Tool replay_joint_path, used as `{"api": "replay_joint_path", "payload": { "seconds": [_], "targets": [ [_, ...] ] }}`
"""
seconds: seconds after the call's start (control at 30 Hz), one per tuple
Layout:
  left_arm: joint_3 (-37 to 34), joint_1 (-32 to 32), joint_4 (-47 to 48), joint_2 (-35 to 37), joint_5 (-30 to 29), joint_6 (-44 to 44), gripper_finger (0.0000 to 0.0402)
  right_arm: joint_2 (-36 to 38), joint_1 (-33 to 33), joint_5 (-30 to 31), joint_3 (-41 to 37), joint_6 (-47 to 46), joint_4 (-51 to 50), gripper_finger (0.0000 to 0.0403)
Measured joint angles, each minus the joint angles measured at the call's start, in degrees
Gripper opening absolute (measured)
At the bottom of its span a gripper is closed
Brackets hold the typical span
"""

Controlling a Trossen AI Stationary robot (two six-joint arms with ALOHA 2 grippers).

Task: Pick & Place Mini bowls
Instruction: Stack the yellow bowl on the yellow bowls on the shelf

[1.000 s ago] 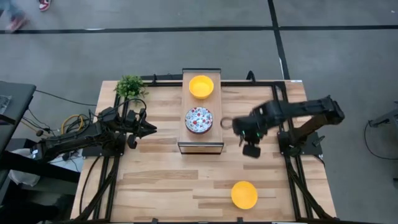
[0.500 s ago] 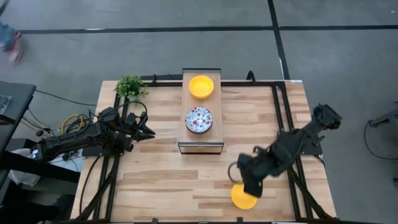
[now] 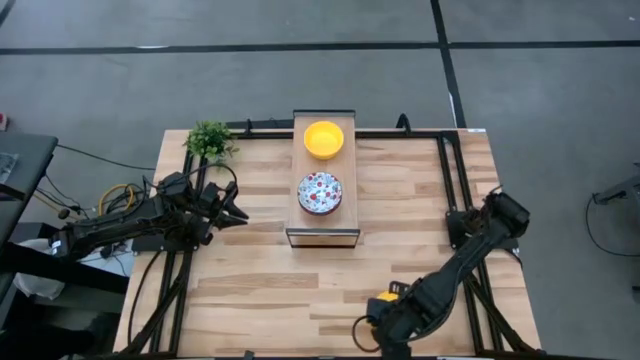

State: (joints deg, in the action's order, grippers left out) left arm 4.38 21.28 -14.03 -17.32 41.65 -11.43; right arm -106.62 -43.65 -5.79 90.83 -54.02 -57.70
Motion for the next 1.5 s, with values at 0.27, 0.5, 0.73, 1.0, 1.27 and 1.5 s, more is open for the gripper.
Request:
{"api": "replay_joint_path", "payload": {
  "seconds": [0.27,0.5,0.73,1.0,1.27,1.5],
  "targets": [
    [0.00,0.00,0.03,0.00,2.96,-2.04,0.0063,-1.50,-1.00,-0.52,-0.02,3.95,-0.28,0.0077],
    [0.00,-0.02,0.04,0.00,3.17,-2.57,0.0063,-1.47,-3.23,-0.40,-1.34,3.94,-0.98,0.0100],
    [0.00,-0.02,0.03,0.00,3.15,-2.57,0.0063,-1.47,-3.33,-1.58,-6.13,3.01,4.23,0.0123],
    [0.00,-0.01,0.03,0.00,3.13,-2.57,0.0063,-1.47,-2.77,-1.79,-8.85,4.11,7.24,0.0154],
    [0.00,-0.01,0.04,0.00,3.00,-2.57,0.0063,-1.47,-3.17,-1.60,-8.85,6.51,9.24,0.0155],
    [0.00,0.00,0.04,0.00,3.02,-2.57,0.0063,-1.47,-3.23,-1.73,-8.85,8.26,10.41,0.0160]
  ]
}}
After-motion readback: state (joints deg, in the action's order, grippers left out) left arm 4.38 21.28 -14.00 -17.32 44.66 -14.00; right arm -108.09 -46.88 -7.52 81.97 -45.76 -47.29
